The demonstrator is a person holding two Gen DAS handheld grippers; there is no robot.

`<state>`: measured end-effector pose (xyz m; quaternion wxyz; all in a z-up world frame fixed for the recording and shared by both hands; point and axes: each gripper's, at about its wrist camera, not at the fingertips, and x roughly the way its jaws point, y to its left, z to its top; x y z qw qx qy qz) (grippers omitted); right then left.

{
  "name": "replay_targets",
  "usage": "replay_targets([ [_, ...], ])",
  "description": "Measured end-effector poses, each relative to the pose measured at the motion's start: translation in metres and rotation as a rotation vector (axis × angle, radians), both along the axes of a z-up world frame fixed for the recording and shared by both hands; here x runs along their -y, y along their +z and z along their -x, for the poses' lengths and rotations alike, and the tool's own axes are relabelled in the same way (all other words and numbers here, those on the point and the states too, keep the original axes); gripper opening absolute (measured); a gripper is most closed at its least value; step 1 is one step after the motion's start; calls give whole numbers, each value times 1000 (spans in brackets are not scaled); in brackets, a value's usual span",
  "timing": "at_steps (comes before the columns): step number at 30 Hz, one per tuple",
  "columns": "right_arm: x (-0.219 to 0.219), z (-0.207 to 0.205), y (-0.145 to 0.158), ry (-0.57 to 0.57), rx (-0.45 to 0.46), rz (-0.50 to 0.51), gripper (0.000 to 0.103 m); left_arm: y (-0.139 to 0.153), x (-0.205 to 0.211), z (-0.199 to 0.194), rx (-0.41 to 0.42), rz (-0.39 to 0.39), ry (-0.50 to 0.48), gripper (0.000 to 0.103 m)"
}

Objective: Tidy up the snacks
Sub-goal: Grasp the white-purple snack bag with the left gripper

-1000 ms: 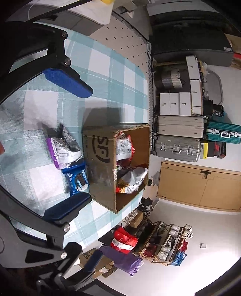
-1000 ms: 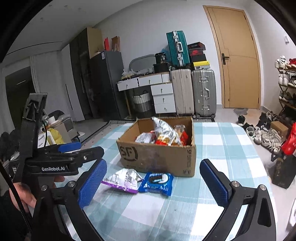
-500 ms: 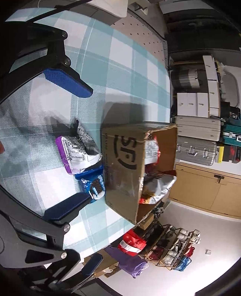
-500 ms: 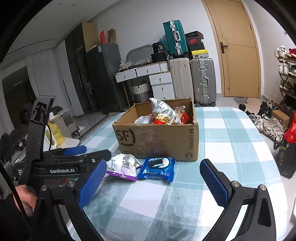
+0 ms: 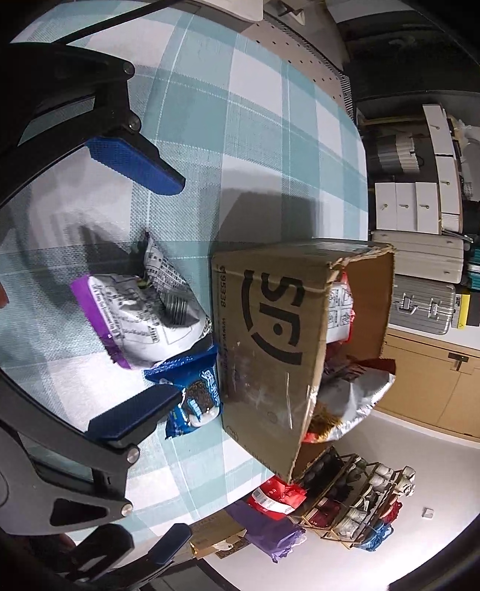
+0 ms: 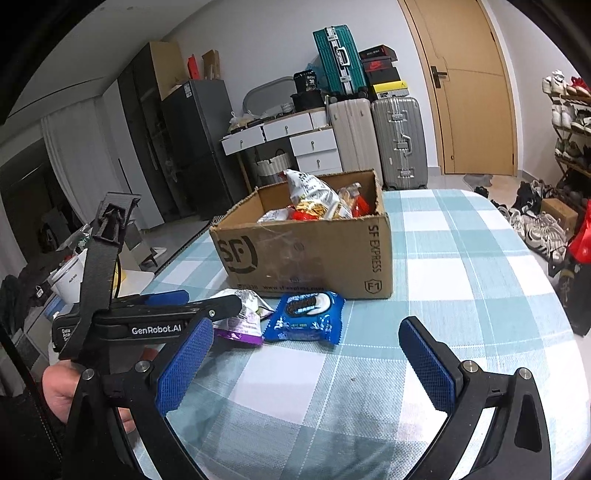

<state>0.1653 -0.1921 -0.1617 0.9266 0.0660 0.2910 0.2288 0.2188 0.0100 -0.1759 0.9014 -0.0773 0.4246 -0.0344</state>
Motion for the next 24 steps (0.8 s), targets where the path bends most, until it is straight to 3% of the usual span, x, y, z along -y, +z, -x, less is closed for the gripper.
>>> replay_targets([
  [7,2,-5,-5,-6,-12,-2,102,-14,-1,-18,-27,6,-5,102],
  [11,1,-7,-8,-4,-24,5,102,-21,-9,-29,-38,53,8,98],
  [17,0,-9,-10,0,-35,-1,102,-31,-19,-35,-45,104,-41,68],
  [18,0,-9,-10,2,-36,0,102,-32,-20,-36,-34,128,-67,54],
  [24,-2,-7,-7,2,-32,0,102,-36,-32,-49,-45,209,-120,42],
])
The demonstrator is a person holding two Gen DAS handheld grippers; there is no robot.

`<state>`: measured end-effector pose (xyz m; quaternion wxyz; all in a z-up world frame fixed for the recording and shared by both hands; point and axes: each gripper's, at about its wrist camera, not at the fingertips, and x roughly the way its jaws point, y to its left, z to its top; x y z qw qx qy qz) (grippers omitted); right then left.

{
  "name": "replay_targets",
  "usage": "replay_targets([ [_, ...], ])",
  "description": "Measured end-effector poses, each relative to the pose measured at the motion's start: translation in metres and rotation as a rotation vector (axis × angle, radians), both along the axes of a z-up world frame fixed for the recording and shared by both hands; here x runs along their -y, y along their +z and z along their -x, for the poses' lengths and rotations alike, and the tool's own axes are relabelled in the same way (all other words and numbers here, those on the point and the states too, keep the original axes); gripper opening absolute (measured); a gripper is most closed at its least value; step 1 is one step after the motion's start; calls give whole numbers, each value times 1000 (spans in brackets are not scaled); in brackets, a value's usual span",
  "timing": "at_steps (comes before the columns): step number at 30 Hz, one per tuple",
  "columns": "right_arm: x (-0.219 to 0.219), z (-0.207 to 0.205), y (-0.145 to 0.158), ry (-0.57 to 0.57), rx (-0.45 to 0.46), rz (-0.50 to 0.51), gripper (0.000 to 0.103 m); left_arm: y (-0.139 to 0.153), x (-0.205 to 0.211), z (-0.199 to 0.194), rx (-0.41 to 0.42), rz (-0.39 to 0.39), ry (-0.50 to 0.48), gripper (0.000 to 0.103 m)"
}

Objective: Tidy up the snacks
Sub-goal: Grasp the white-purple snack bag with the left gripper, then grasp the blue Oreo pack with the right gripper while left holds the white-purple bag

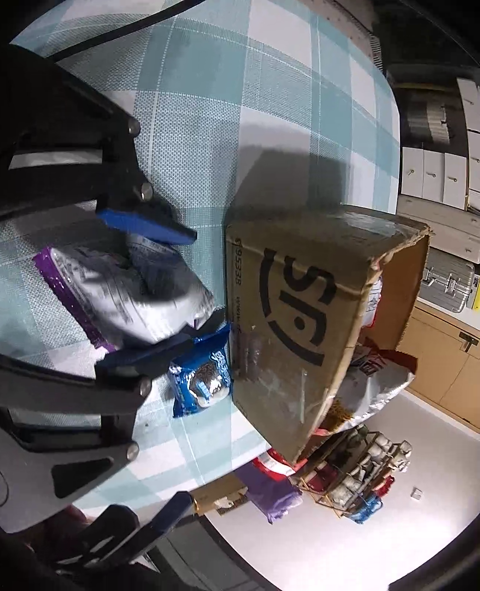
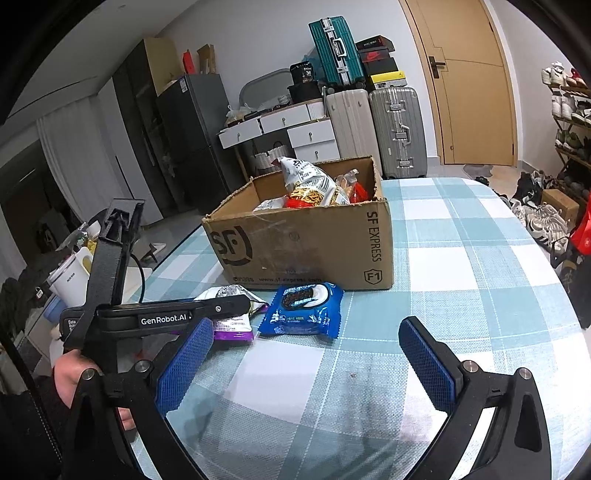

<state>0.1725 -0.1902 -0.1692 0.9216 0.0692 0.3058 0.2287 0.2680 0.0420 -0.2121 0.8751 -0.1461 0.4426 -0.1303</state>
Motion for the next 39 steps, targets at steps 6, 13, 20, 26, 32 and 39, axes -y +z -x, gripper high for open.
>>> replay_targets([
  [6,-1,3,2,-4,6,3,102,2,0,-4,16,-23,-22,34],
  [13,-2,7,6,-5,10,4,102,4,-3,8,17,-7,-26,32],
  [20,-4,9,7,-6,13,6,102,11,-2,30,17,-3,-30,31],
  [26,-7,10,6,-5,9,10,102,14,-6,37,20,0,-28,31],
  [32,-10,5,2,-3,-16,26,102,16,-13,51,28,5,-26,31],
  [39,-17,-19,-13,-1,-99,37,102,16,-27,64,10,51,-28,31],
])
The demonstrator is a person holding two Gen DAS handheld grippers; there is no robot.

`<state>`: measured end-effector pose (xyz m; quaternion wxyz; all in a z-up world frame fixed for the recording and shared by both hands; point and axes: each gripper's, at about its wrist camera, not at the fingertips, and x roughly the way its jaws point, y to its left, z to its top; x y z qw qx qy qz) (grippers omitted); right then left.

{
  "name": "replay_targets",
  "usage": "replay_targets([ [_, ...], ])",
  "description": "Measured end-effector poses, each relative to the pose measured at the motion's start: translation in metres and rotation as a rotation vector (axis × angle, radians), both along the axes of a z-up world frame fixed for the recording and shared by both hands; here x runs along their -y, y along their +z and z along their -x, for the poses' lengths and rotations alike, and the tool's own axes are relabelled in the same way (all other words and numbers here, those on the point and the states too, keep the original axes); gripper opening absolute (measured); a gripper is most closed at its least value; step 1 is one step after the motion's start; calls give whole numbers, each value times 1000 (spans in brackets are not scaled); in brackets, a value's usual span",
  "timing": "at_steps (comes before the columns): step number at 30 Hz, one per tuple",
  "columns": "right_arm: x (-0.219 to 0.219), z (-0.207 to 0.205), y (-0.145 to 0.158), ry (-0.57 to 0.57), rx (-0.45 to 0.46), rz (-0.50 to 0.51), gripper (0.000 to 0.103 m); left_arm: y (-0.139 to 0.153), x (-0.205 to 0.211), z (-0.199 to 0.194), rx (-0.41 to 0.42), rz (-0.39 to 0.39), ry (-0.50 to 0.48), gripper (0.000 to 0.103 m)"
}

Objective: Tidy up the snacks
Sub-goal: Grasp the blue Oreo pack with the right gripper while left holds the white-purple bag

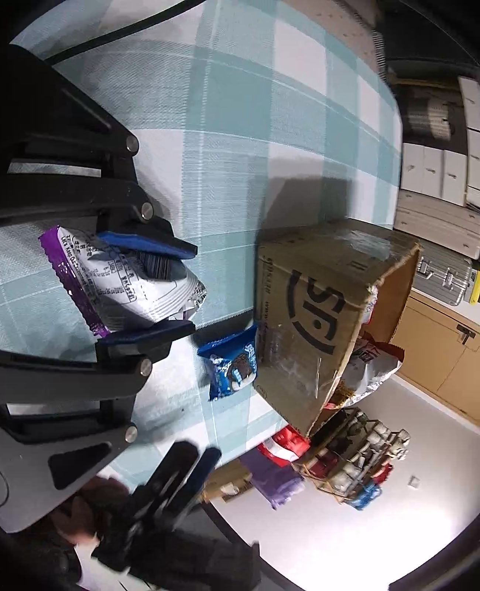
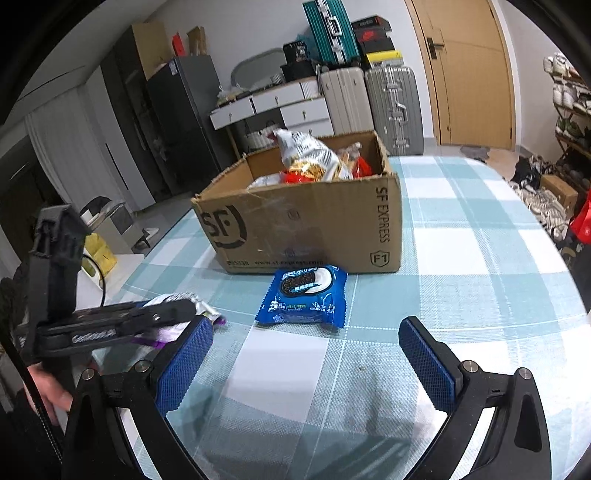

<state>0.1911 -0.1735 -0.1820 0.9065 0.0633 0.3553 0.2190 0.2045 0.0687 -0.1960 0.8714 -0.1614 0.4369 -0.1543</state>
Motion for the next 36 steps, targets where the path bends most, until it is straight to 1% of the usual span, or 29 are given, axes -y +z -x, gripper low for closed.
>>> replay_targets([
  [5,-9,-20,-8,9,-47,17,102,1,-8,7,2,13,7,31],
  [11,-24,-44,-17,29,-93,42,102,3,-11,14,9,-10,12,31],
  [15,-33,-55,-20,34,-99,59,102,2,-14,17,-5,20,1,31],
  [17,-38,-60,-23,26,-104,85,102,1,-15,17,-5,25,2,31],
  [24,-50,-68,-29,22,-110,120,102,3,-19,20,-2,29,9,31],
  [27,-57,-72,-30,23,-112,132,101,1,-21,20,-14,56,11,31],
  [28,-59,-73,-30,26,-112,135,97,1,-22,20,-15,60,10,31],
  [29,-62,-75,-31,32,-115,140,87,2,-22,21,-14,59,10,31],
  [31,-68,-77,-34,46,-128,159,74,3,-23,21,-12,57,16,31],
  [33,-73,-75,-36,61,-112,195,68,5,-25,22,-10,55,25,31],
  [35,-76,-73,-36,103,-107,191,52,6,-27,23,-12,55,30,31],
  [36,-77,-72,-36,110,-106,195,50,7,-28,24,-10,54,34,31],
])
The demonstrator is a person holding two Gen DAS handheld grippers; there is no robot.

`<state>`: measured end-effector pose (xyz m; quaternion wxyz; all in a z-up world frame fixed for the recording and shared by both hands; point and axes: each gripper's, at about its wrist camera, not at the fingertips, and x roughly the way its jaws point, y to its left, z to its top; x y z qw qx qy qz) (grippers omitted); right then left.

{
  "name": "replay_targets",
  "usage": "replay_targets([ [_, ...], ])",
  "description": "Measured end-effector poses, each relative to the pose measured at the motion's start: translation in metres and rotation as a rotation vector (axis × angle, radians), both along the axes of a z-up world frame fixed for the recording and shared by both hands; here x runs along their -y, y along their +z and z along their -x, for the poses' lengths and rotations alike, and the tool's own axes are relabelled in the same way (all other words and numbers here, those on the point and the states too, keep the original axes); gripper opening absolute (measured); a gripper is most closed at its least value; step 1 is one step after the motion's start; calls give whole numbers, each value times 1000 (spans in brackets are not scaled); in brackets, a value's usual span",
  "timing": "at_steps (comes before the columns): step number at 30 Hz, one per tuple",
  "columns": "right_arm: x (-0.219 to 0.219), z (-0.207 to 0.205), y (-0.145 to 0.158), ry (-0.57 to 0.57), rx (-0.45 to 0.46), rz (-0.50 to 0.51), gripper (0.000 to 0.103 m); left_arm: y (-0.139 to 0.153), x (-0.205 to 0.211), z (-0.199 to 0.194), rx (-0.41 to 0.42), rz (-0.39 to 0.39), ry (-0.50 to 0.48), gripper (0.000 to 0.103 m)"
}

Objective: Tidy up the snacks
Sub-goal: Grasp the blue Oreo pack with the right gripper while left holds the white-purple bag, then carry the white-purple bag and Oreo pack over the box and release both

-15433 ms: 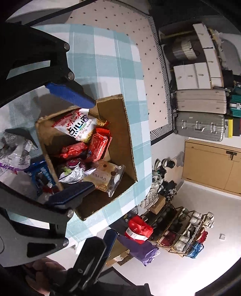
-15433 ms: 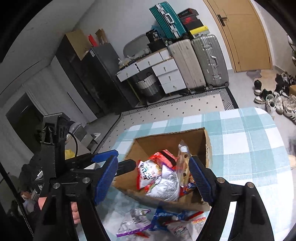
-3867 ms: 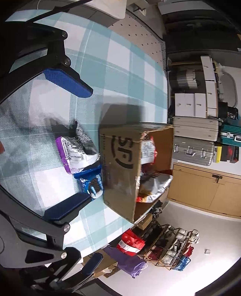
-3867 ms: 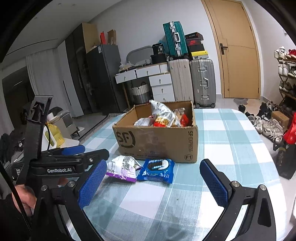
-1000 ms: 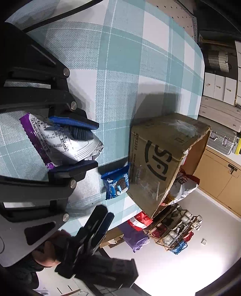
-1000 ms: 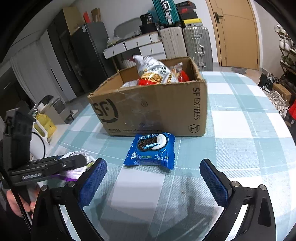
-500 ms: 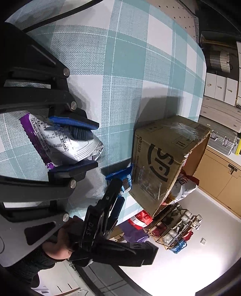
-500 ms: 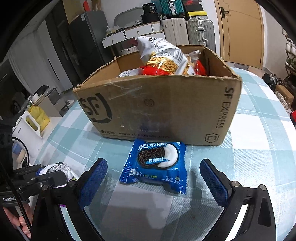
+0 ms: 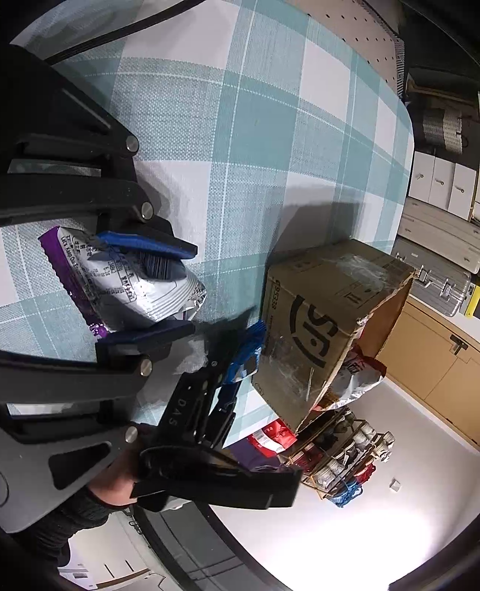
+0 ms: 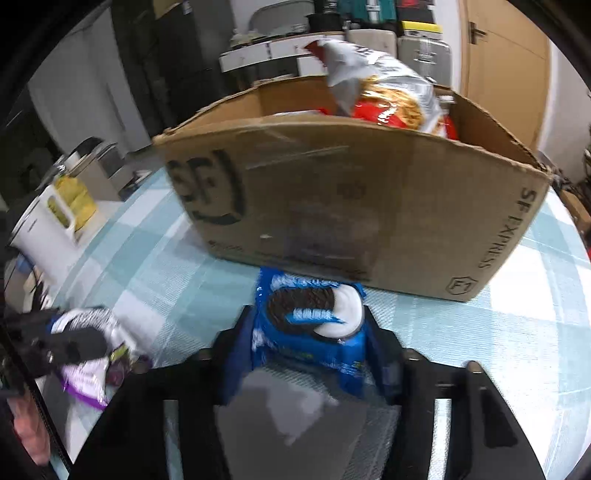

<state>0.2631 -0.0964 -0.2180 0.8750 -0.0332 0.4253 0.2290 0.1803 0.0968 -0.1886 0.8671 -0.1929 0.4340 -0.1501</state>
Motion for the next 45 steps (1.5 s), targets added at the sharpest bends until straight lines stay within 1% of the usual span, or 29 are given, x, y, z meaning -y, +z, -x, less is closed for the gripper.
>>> replay_targets([
  [1,0,1,0,3,-3,-2,49,1,0,1,3,-3,3,31],
  [3,4,3,0,8,-19,-35,48,4,-1,3,8,-7,8,31],
  [8,17,8,2,-12,-33,-92,47,10,1,7,18,-23,12,31],
  [14,28,25,10,-16,-16,-135,47,14,8,11,21,-30,-10,31],
  [21,40,45,31,-13,10,-218,47,26,16,14,35,-40,-19,31],
  [27,66,62,62,-3,36,-283,47,42,19,12,50,-28,-32,31],
  [33,80,75,97,15,81,-304,47,69,22,7,93,-29,-45,31],
  [39,86,73,129,33,111,-320,47,105,26,-9,143,-44,-56,31],
  [45,88,61,163,45,148,-335,47,136,31,-35,174,-54,-70,31],
])
